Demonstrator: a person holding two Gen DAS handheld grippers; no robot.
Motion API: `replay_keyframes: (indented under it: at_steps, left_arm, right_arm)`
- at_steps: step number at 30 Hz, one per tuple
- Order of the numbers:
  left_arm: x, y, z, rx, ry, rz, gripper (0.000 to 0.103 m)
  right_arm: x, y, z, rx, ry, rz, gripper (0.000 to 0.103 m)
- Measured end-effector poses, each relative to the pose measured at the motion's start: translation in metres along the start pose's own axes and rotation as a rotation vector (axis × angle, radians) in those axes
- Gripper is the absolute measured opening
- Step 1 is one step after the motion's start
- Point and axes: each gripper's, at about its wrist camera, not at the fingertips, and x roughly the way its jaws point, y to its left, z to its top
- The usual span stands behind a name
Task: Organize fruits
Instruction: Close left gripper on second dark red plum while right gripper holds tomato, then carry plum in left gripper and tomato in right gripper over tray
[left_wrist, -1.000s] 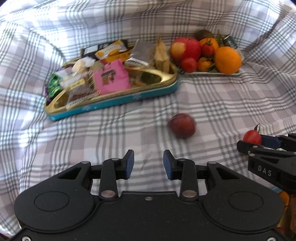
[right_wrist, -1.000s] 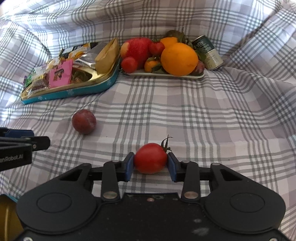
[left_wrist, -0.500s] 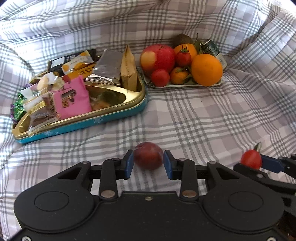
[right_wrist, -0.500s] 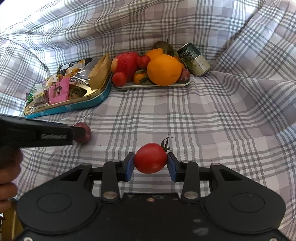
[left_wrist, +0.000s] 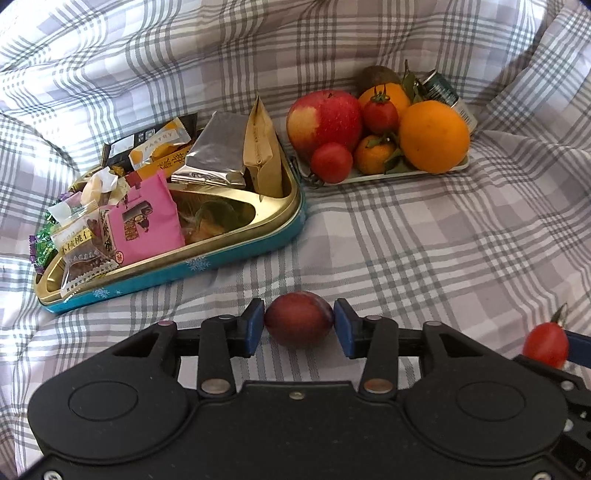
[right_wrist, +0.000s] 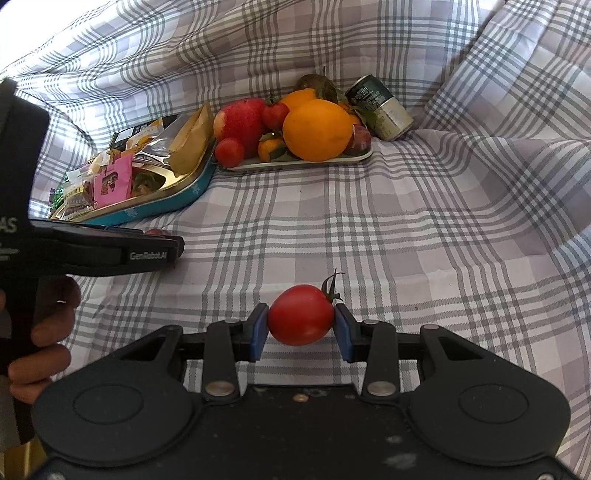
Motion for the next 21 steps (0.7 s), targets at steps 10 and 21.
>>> replay_keyframes:
  at_steps: [10,21]
  left_arm:
    - [0.012,0.002,0.002,-0.033,0.022,-0.011,0.051]
    - [-0.046,0.011,0.003,-0.071,-0.046,-0.015,0.05]
  right_arm:
    - [-0.001,-0.001,-0.003,0.006,0.0,0.003,0.04]
    - [-0.034,0.004,-0.004,0.003,-0.056,-0.007,0.04]
